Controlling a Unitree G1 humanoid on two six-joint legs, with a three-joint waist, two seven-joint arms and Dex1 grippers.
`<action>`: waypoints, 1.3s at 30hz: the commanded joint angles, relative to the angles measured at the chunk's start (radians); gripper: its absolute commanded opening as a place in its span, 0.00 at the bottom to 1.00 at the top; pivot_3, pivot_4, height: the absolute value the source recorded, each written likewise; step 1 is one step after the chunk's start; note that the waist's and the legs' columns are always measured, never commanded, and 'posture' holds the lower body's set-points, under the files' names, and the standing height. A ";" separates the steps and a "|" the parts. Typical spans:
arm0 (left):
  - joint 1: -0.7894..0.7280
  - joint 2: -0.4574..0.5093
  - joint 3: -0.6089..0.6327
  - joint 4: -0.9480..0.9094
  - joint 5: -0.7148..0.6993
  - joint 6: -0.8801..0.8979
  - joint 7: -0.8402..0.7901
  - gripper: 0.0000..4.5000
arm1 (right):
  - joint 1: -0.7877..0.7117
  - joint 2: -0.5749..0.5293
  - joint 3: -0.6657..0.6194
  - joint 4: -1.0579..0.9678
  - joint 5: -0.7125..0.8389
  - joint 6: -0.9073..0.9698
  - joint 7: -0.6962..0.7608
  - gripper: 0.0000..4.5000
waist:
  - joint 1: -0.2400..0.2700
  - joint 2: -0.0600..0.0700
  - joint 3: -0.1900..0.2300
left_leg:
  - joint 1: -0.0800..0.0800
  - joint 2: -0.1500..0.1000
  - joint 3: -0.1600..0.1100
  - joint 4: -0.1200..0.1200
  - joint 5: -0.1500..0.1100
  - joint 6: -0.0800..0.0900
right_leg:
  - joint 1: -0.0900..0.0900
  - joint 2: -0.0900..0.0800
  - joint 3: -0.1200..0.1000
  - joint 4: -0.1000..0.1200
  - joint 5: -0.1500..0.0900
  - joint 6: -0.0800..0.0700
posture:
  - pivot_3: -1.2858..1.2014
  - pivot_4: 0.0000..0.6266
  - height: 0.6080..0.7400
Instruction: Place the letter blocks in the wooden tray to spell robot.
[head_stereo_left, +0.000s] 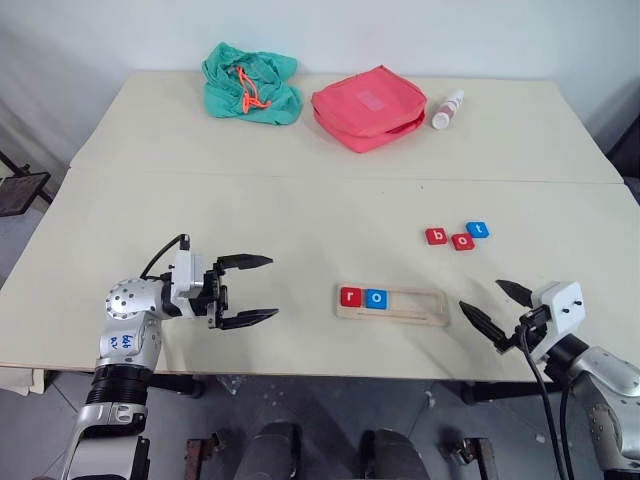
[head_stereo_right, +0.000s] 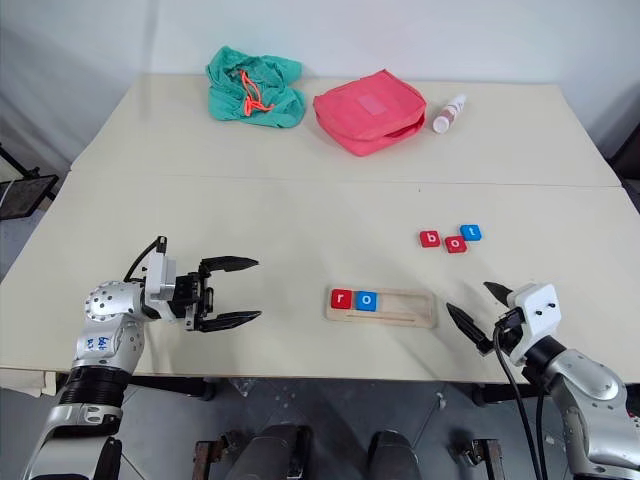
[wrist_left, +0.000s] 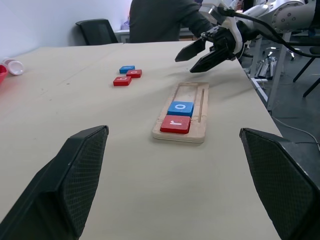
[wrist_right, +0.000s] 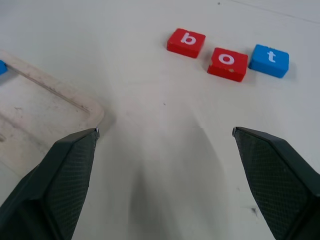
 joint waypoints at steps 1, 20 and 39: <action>-0.007 0.008 0.005 -0.005 -0.010 0.004 0.000 0.99 | -0.004 -0.014 -0.037 0.001 0.006 -0.031 0.013 1.00 | 0.000 0.000 0.000 | 0.000 0.000 0.000 0.000 0.000 0.000 | 0.000 0.000 0.000 0.000 0.000 0.000 | 0.52 0.24 1.00; 0.044 -0.007 -0.002 -0.080 -0.003 0.003 0.077 0.99 | -0.548 0.126 0.219 0.101 -0.117 0.357 -0.295 1.00 | -0.016 0.000 0.000 | -0.002 -0.002 -0.003 -0.001 0.000 0.000 | -0.003 -0.001 0.000 0.004 0.000 0.000 | 0.52 0.24 1.00; 0.098 -0.010 -0.008 -0.157 0.000 0.011 0.151 0.99 | -0.708 0.157 0.254 0.165 -0.195 0.642 -0.410 1.00 | -0.027 0.000 0.000 | -0.003 0.000 -0.001 -0.002 0.000 0.000 | -0.007 0.000 0.002 0.006 0.000 0.000 | 0.52 0.24 1.00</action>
